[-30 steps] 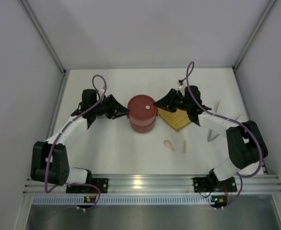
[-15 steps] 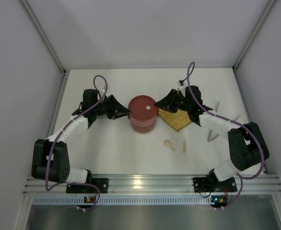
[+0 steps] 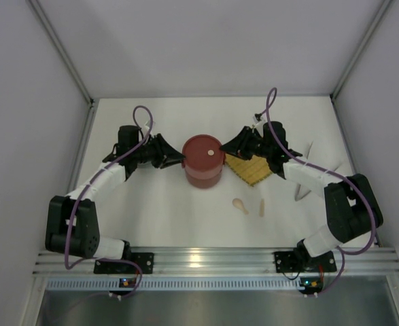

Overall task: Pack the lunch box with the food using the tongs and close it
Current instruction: Adjust the packing box at the center of the board.

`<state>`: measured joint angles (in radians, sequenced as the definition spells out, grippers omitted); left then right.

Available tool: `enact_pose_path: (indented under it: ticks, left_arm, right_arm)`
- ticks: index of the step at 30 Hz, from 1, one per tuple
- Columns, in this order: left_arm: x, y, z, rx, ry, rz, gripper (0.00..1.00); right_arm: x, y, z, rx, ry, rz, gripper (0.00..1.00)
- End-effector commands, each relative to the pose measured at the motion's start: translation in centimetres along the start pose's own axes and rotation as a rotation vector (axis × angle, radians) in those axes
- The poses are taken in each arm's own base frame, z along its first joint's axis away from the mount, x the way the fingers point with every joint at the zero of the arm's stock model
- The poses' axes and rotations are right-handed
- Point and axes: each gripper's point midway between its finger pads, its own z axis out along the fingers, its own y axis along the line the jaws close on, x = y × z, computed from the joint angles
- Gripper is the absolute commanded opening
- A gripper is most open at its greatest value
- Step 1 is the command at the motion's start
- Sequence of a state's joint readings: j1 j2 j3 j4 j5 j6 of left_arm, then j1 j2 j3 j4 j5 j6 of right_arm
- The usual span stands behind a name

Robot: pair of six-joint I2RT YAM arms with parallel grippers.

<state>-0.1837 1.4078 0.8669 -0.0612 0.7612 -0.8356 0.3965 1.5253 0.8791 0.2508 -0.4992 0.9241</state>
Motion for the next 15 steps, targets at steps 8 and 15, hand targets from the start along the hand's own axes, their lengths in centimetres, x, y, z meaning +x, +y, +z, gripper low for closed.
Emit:
enact_pose_path:
  ticks: [8, 15]
  left_arm:
    - [-1.21, -3.08, 0.34, 0.083, -0.019, 0.086, 0.27]
    - [-1.47, -3.39, 0.34, 0.086, -0.024, 0.082, 0.27]
  right_arm:
    - [0.85, 5.76, -1.29, -0.154, 0.036, -0.079, 0.26]
    - [0.94, 6.13, -1.51, -0.161, 0.036, -0.079, 0.26]
